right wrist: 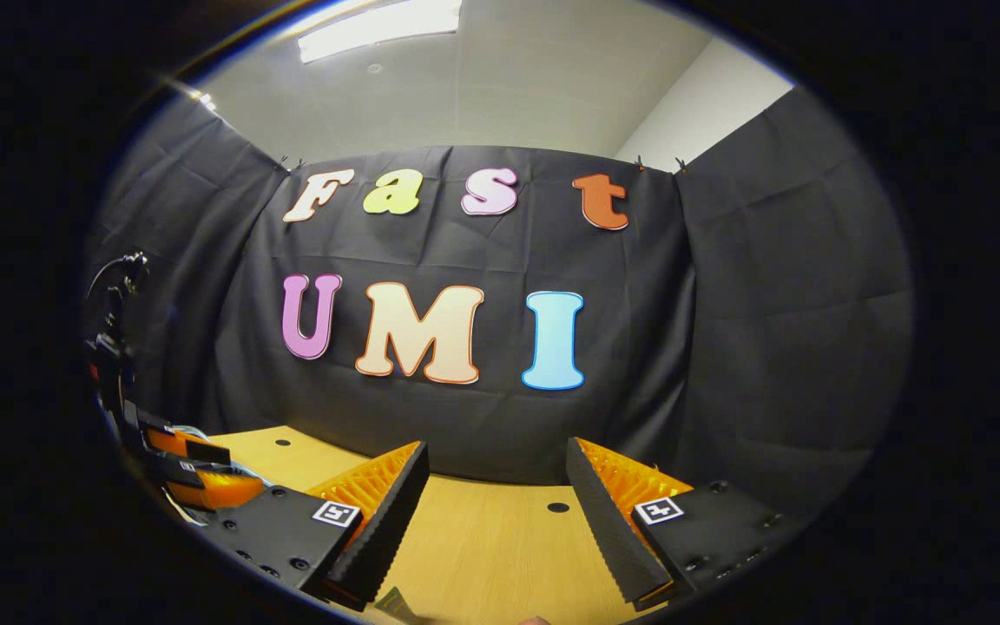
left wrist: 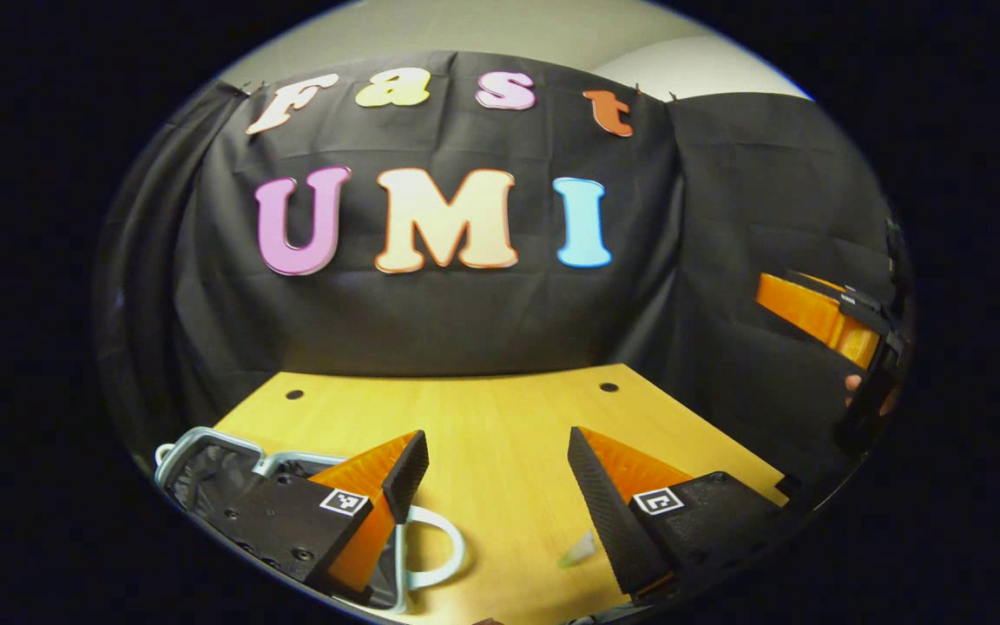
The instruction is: First open the suitcase, pack the skin care products into it, and then close the suitcase.
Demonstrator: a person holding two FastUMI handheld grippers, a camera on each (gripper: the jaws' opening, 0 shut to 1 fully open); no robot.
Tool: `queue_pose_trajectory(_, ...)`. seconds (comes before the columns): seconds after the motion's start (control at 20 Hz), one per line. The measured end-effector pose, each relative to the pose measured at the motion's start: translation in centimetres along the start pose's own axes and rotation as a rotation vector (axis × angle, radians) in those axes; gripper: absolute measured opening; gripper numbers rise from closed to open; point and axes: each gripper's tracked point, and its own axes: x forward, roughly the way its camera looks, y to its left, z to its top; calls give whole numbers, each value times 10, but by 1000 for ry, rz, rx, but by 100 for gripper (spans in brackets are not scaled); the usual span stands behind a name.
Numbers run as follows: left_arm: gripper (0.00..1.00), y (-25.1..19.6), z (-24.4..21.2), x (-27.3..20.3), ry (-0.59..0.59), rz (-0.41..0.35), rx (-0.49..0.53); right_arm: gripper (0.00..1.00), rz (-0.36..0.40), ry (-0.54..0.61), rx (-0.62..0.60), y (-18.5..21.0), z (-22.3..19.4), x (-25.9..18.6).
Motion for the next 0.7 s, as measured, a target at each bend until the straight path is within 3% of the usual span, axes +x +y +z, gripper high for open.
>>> queue_pose_trajectory(0.45,95,-46,-93,4,205,-105,32,99,18,30,-43,4,-14,-12)
queue_pose_trajectory(0.7,90,-59,-142,9,325,-163,5,99,23,70,-47,9,-29,-17)
